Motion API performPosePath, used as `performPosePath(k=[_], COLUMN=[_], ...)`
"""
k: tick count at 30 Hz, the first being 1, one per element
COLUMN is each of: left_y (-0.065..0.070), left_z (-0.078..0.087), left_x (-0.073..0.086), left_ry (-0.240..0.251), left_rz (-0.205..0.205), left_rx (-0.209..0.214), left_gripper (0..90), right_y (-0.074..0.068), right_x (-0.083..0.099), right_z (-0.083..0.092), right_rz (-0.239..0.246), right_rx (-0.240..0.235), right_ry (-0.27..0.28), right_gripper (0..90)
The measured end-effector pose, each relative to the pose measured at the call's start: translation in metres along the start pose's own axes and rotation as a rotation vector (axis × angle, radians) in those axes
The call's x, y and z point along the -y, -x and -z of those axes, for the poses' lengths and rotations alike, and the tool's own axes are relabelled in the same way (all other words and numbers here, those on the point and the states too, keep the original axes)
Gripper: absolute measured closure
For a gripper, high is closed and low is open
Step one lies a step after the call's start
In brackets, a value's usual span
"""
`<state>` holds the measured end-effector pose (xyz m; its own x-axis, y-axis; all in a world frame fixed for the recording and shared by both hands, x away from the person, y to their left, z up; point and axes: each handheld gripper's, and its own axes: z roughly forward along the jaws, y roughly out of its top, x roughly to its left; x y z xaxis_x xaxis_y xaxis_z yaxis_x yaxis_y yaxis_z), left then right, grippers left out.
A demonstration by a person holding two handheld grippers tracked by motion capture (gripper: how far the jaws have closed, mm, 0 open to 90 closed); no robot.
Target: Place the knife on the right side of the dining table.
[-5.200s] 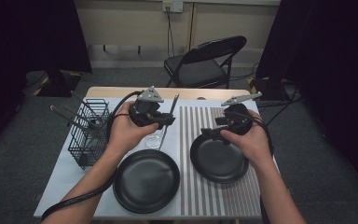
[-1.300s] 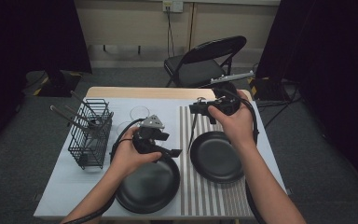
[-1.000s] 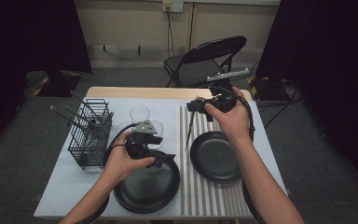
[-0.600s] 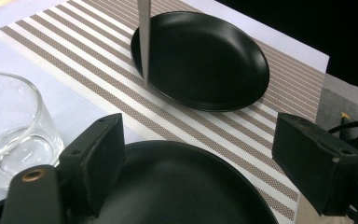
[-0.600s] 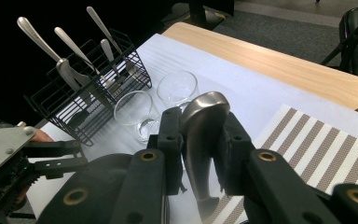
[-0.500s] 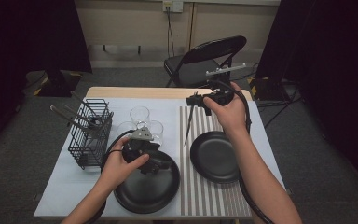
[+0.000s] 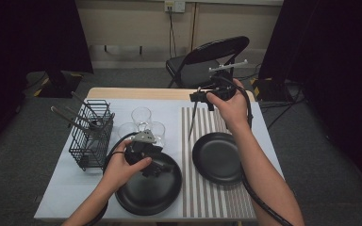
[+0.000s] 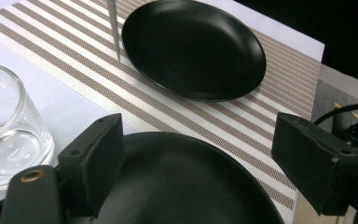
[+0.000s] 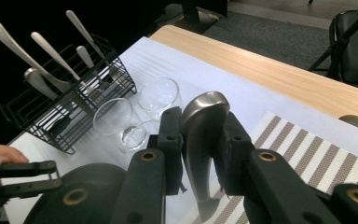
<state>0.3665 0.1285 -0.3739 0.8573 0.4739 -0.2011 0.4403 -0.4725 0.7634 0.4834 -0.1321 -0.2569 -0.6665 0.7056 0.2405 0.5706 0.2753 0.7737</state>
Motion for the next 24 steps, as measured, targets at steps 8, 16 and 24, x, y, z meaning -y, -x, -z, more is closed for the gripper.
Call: performPosePath(k=[8,16,24], left_y=[-0.003,-0.006,-0.008], left_z=[0.001,0.002,0.001], left_x=[0.002,0.004,0.006], left_ry=[-0.006,0.006,0.0], left_rz=[-0.004,-0.001,0.004], left_rx=[0.004,0.009,0.009], left_gripper=[17.1,17.0,17.0], right_y=[0.01,0.015,0.028], right_x=[-0.001,-0.005,-0.007], right_z=[-0.009,-0.016,-0.021], right_rz=[-0.01,-0.005,-0.022], right_rx=[0.017,0.031,0.054], right_ry=[-0.008,-0.003,0.003], right_gripper=[74.6,74.6,74.6])
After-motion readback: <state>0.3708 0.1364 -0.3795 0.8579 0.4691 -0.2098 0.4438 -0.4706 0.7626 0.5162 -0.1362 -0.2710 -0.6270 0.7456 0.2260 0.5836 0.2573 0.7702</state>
